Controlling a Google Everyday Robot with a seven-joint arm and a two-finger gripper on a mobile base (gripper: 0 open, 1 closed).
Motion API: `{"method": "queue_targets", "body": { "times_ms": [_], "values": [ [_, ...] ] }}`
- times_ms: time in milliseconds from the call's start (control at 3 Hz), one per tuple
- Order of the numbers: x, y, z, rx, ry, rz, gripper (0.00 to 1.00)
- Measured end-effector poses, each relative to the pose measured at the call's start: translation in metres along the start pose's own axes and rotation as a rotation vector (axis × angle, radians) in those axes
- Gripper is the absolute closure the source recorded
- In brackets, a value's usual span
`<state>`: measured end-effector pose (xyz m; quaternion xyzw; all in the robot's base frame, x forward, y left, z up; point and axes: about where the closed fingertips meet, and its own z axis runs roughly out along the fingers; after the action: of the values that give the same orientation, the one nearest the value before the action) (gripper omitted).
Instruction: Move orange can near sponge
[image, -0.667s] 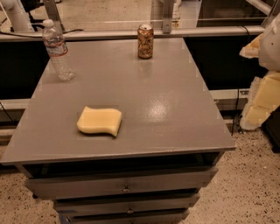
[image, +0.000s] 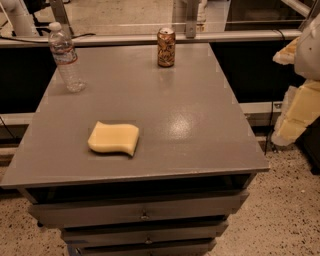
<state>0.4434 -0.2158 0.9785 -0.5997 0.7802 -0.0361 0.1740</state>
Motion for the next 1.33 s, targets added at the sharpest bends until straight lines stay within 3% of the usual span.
{"method": "queue_targets", "body": {
  "times_ms": [333,667,1000,1333],
  "values": [
    [-0.003,-0.023,0.019,0.030,-0.056,0.020,0.00],
    [-0.006,-0.074,0.065,0.069,-0.194,0.089,0.00],
    [-0.019,-0.125,0.107,0.093,-0.361,0.178,0.00],
    [-0.050,-0.171,0.150,0.091,-0.560,0.270,0.00]
  ]
}}
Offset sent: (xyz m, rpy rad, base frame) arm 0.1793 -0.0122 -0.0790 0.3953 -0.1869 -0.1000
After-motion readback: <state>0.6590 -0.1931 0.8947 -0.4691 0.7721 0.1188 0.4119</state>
